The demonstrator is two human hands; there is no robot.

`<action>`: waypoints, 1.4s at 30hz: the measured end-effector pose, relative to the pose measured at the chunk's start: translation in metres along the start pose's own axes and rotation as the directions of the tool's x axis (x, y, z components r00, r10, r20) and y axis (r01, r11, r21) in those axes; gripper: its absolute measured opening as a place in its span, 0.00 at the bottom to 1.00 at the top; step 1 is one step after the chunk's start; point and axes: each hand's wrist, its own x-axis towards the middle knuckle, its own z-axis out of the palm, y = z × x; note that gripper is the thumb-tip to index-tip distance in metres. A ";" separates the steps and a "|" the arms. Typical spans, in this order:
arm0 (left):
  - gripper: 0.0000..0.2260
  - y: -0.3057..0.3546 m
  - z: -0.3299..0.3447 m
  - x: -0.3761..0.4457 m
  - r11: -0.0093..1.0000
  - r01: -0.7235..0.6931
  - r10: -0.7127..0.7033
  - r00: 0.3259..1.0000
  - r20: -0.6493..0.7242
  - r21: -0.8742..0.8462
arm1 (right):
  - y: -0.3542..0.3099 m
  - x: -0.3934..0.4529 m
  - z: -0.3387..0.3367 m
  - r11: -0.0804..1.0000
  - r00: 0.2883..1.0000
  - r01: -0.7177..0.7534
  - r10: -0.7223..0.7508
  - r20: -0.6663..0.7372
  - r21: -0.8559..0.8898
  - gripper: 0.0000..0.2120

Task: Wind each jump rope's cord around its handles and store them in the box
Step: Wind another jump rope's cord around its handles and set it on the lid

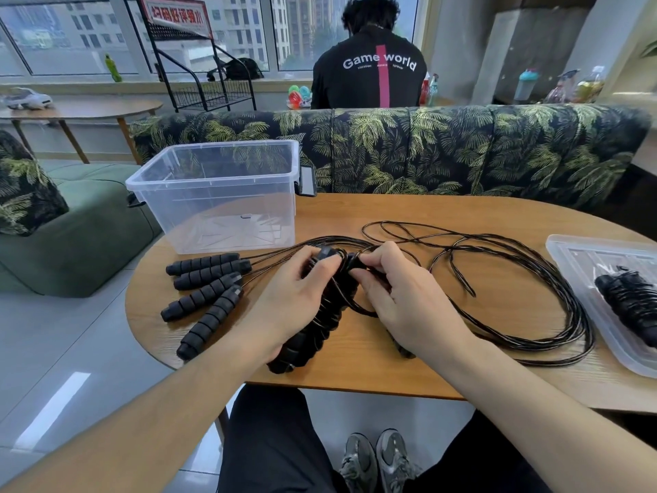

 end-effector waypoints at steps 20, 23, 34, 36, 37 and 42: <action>0.06 0.001 -0.013 0.003 1.000 0.023 -0.021 0.933 0.358 -0.003 | 0.041 0.002 -0.007 0.857 0.975 0.223 -0.199 -0.101 0.464 0.06; 0.07 0.005 -0.013 0.005 0.998 -0.003 -0.026 0.902 0.432 0.066 | 0.043 0.003 -0.009 0.775 0.979 0.193 -0.197 -0.061 0.601 0.08; 0.08 -0.003 -0.009 0.012 0.989 0.119 -0.078 0.918 0.388 -0.084 | 0.050 -0.005 -0.013 0.921 0.928 0.363 -0.344 -0.143 0.139 0.09; 0.06 -0.006 -0.009 0.013 0.988 0.138 -0.102 0.922 0.374 -0.070 | 0.058 -0.007 -0.014 0.926 0.930 0.365 -0.357 -0.088 0.094 0.11; 0.07 -0.007 -0.009 0.012 0.989 0.138 -0.110 0.922 0.372 -0.050 | 0.060 -0.009 -0.014 0.931 0.934 0.356 -0.351 -0.072 0.085 0.10; 0.08 -0.006 -0.005 0.010 0.985 0.048 -0.111 0.915 0.387 0.168 | 0.062 -0.012 -0.015 0.944 0.966 0.257 -0.257 -0.023 0.206 0.07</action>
